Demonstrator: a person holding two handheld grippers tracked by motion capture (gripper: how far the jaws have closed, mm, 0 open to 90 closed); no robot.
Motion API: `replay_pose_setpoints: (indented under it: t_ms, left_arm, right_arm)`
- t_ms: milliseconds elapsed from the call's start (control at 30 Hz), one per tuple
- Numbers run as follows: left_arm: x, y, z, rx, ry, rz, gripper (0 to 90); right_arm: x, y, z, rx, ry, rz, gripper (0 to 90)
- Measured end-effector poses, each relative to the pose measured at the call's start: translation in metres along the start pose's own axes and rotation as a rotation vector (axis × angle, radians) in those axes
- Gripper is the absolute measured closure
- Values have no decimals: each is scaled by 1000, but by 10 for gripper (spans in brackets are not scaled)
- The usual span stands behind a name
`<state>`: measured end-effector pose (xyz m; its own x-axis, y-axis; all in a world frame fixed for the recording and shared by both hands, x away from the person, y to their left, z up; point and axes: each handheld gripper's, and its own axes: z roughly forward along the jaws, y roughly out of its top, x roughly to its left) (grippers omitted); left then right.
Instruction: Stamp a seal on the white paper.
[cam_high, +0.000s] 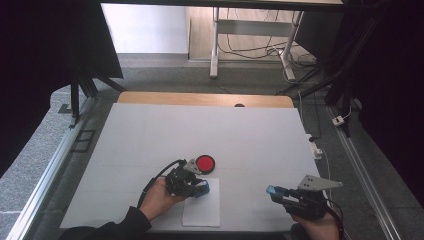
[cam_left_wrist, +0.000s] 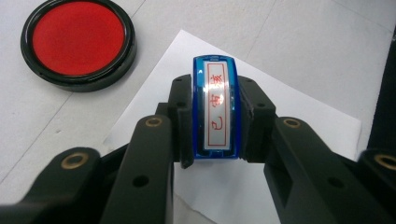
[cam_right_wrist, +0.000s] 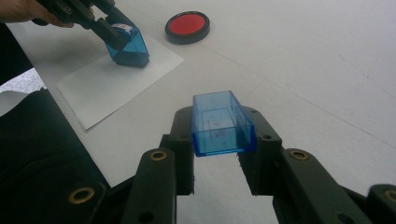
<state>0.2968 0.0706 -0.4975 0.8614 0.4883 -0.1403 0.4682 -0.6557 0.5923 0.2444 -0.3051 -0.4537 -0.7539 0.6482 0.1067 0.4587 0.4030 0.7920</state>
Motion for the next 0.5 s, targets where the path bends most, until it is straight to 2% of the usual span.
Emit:
replay_pose_setpoints:
  t_ms: [167, 500]
  left_arm:
    - [2, 0, -5, -13, -3, -6, 702]
    - [6, 1, -24, -89, -38, -5, 701]
  right_arm:
    - [0, 0, 0, 0, -2, -2, 684]
    - [0, 0, 0, -2, 1, 0, 684]
